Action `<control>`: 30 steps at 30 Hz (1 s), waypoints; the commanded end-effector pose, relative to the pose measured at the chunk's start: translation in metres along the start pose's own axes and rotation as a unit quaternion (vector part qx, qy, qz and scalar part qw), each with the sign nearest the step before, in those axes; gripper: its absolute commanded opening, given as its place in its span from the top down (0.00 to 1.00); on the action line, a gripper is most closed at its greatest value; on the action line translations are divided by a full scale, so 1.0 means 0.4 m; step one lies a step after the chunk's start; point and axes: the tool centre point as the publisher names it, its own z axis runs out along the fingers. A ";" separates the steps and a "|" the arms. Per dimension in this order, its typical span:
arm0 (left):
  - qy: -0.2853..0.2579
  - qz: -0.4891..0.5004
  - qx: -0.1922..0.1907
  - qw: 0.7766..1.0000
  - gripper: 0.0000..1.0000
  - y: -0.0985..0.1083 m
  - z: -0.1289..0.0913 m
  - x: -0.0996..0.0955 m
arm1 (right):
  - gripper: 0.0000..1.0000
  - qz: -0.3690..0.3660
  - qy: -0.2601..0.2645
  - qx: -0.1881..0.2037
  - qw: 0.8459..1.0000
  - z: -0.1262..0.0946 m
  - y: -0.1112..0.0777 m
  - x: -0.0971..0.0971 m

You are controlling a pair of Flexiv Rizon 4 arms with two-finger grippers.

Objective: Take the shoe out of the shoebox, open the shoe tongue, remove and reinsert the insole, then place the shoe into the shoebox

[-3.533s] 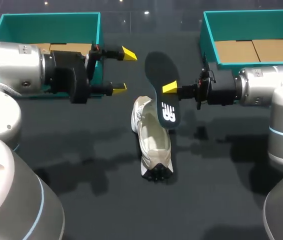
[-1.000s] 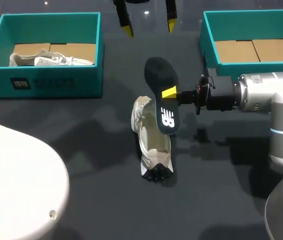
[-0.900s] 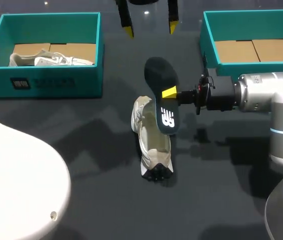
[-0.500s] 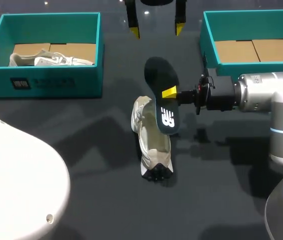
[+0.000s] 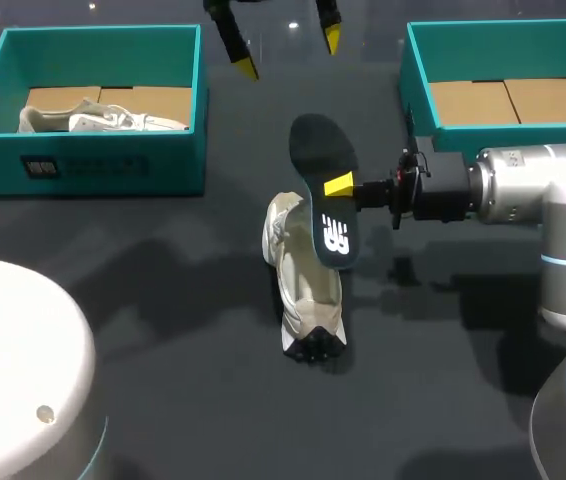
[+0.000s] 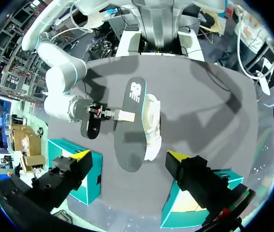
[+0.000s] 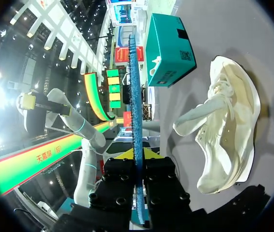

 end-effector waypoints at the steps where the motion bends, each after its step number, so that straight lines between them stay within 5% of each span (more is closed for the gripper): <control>1: -0.237 -0.014 0.005 0.971 0.00 -0.012 0.006 0.081 | 1.00 0.000 -0.001 -0.001 1.000 0.001 -0.003 0.000; 9: -0.320 -0.038 0.022 0.947 0.00 -0.033 0.027 0.119 | 1.00 0.000 -0.001 -0.001 1.000 0.001 -0.003 0.000; 21: -0.315 -0.030 0.020 0.948 0.00 -0.033 0.027 0.121 | 1.00 0.000 -0.001 -0.001 1.000 0.001 -0.003 0.000; 30: -0.434 0.006 0.020 0.901 0.00 -0.031 0.091 0.171 | 1.00 0.000 -0.001 -0.001 1.000 0.001 -0.003 0.000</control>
